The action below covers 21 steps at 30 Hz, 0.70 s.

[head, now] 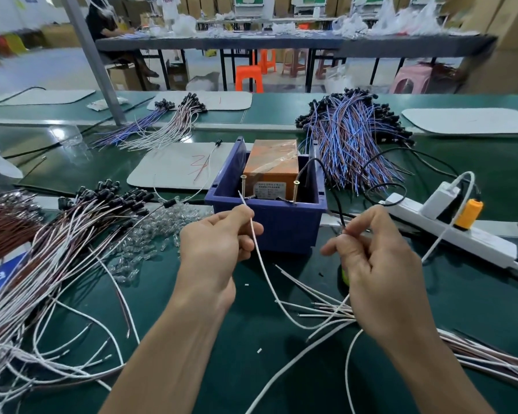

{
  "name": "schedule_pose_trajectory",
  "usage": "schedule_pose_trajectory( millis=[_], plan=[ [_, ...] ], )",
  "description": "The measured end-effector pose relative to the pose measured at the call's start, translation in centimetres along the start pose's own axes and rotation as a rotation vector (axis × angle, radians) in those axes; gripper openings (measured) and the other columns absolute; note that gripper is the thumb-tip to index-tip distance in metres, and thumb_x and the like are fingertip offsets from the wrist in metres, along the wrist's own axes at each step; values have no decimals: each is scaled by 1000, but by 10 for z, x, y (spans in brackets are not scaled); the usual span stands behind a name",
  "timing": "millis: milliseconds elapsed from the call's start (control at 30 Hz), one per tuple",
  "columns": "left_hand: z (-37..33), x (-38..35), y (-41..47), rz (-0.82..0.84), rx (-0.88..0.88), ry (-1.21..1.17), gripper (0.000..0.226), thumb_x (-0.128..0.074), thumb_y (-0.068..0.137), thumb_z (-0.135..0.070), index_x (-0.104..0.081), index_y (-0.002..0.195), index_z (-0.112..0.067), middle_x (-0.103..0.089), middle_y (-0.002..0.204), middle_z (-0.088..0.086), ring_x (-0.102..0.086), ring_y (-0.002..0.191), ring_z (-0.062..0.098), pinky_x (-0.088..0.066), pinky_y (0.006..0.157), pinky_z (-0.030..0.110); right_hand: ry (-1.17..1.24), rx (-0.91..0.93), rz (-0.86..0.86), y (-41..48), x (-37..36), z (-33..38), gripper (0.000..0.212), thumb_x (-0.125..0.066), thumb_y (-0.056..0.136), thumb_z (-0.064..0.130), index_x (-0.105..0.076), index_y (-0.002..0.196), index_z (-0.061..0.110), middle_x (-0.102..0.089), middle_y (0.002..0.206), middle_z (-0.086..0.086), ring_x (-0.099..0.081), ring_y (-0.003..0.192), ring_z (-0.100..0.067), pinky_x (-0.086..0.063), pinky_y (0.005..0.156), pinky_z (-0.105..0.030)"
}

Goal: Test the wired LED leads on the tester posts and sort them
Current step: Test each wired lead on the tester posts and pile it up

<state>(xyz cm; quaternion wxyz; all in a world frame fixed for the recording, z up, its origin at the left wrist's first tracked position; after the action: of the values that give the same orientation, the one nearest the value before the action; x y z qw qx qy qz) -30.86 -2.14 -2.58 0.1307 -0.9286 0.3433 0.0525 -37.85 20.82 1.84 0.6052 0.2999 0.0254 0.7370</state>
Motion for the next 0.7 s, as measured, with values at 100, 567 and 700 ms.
schedule_pose_trajectory(
  millis=[100,567,700],
  plan=[
    [-1,-1,-1,11,2,38,40,-75,88,-11,-72,48,-15,-71,61,8,-44,36,8,-41,39,18,-2,50,-44,-2,5,7,15,-72,91,22,-59,84,27,-70,71,10,-54,52,-13,-42,51,-22],
    [-7,-5,2,8,9,57,29,-73,88,-7,-68,59,-9,-65,52,3,-40,35,5,-37,38,16,-98,40,-38,0,-4,7,20,-74,91,14,-77,94,34,-69,73,22,-61,64,-2,-43,63,-11],
    [-6,-4,2,6,19,41,26,-73,88,-5,-68,62,-7,-65,52,4,-39,35,6,-37,38,14,-177,50,-26,12,-13,18,13,-71,91,22,-61,89,30,-66,68,29,-53,55,-7,-41,58,-19]
  ],
)
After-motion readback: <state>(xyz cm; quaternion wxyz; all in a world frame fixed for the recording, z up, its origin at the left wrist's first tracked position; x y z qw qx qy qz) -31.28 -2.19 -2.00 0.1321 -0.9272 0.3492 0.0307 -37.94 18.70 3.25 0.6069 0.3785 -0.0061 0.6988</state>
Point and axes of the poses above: each hand's wrist, its own y-axis towards the middle knuckle, its own x-axis out of the back of the hand, z = x × y, the point moved 10 cm from there along y, towards the middle knuckle
